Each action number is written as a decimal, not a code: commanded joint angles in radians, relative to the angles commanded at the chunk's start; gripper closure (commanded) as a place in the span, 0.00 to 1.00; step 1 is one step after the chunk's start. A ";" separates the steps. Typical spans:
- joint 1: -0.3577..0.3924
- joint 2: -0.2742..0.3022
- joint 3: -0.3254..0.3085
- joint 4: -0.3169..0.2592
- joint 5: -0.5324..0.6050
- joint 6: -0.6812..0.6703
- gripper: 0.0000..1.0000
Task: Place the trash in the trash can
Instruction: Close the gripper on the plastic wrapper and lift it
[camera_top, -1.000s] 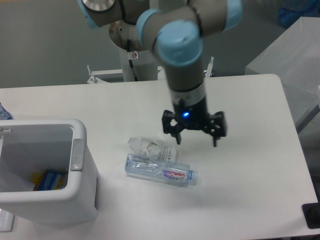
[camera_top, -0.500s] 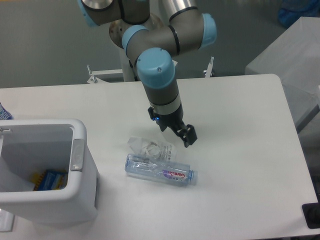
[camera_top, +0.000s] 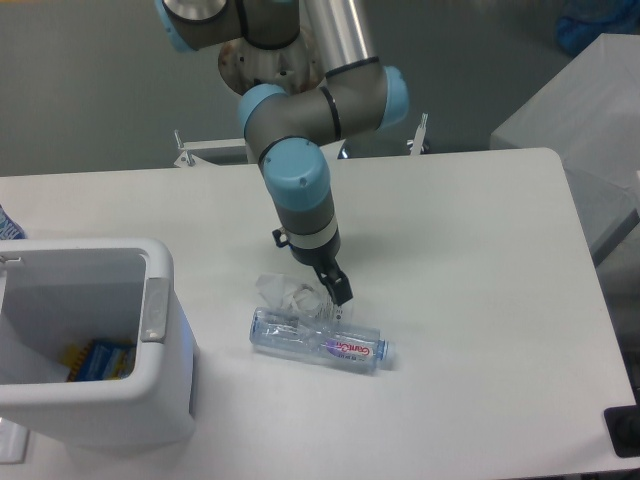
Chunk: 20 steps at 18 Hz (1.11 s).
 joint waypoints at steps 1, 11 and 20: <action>-0.003 -0.005 0.000 -0.002 0.000 -0.014 0.00; -0.015 -0.018 0.006 0.003 0.002 -0.113 0.68; 0.003 0.026 0.032 -0.027 -0.027 -0.109 0.93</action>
